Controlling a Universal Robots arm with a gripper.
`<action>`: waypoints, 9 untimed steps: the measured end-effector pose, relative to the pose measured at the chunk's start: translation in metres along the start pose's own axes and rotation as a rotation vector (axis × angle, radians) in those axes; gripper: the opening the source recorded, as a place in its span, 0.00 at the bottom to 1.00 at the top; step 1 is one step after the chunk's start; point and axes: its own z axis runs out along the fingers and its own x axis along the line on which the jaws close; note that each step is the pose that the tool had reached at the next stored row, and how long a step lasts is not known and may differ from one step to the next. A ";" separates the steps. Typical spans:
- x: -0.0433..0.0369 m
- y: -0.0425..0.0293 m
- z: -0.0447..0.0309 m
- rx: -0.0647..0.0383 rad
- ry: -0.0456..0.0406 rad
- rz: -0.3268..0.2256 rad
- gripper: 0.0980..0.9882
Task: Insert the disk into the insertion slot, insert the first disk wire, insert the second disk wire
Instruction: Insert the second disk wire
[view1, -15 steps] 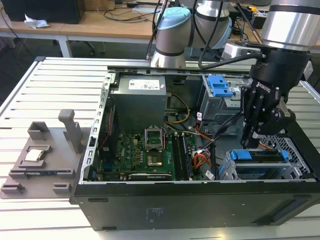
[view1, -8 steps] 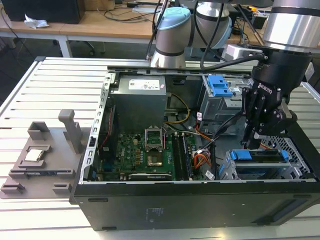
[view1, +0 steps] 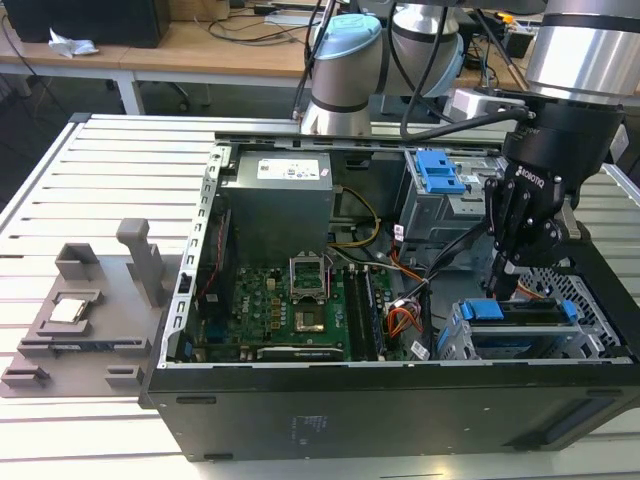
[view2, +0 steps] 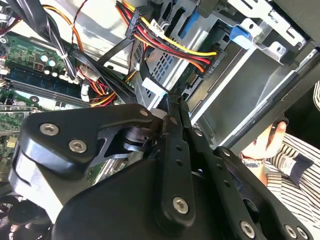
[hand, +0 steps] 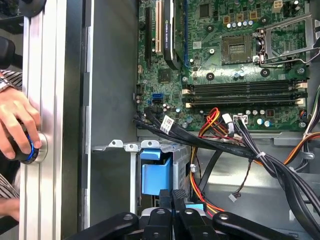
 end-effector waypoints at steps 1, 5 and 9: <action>0.0000 0.0000 0.0000 0.000 0.0000 0.000 0.04; 0.0001 0.0000 -0.0003 0.000 0.0000 0.000 0.04; 0.0019 0.0003 -0.0055 0.000 0.0002 0.000 0.04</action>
